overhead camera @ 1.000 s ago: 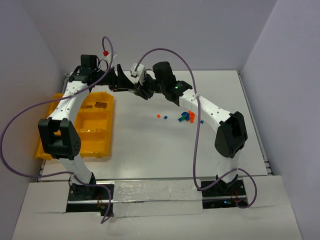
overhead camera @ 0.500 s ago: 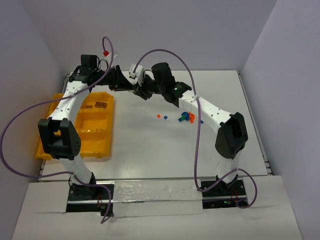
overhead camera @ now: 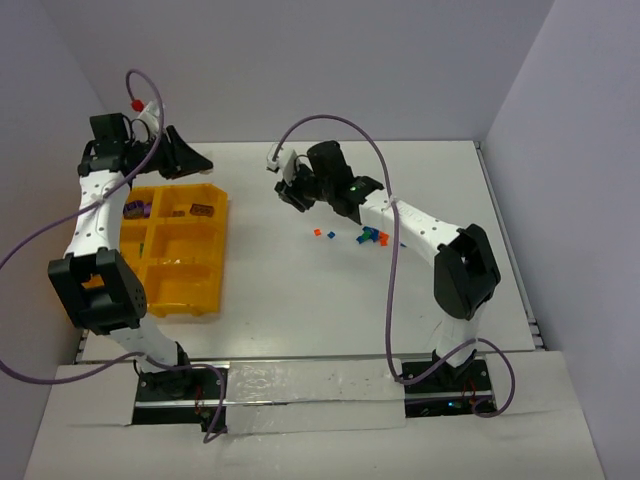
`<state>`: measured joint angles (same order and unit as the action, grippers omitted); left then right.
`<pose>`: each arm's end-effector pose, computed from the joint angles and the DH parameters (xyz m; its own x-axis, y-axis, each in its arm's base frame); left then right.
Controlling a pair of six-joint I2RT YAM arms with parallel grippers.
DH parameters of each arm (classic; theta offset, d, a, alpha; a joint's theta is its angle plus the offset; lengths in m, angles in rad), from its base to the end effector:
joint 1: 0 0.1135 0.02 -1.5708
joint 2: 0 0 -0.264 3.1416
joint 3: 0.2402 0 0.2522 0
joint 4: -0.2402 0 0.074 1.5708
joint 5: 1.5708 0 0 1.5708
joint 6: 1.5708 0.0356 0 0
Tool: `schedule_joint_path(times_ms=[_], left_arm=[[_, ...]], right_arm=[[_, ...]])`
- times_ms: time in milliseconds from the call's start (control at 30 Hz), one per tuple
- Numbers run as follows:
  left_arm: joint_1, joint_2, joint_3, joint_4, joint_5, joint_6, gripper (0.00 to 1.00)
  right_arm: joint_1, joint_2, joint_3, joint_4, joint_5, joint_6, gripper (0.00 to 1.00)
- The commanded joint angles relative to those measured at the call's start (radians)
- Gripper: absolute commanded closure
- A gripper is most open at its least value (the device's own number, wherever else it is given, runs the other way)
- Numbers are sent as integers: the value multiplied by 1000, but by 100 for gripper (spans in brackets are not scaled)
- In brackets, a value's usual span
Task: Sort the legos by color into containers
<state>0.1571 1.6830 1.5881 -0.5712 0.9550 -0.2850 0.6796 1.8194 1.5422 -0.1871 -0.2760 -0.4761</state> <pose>0.3734 0.0297 0.3539 -0.7385 -0.2814 -0.6127 0.3500 0.6167 -0.7051 0.3313 0.2802 0.3116 0.0544 -0.5229 -0.8506 -0.8655 0.4001 -0.3013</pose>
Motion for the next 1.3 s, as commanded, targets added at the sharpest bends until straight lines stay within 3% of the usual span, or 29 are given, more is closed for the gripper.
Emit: schedule_joint_path(times_ms=[0,133,300,567,767,1267], left_arm=[[57,-104,-17,-126,-44,206,100],[179,-160,-36,-324,-128,398,100],[414,-184,-45,-629,-239,811,100],[651,-210,-134,-785,-307,1113,100],[710,-224,-227,-768,-436,1190,100],[712,-154,-258,-671,-584,1145,91]], right_arm=[[-46,-62,-46,20,15,-1,100],[-92,-55,-53,2,-2,13,100],[-130,-28,-35,-23,-15,17,100],[-157,17,21,-49,-14,16,100],[-169,22,43,-59,-67,60,100],[-172,7,61,-25,-138,200,100]])
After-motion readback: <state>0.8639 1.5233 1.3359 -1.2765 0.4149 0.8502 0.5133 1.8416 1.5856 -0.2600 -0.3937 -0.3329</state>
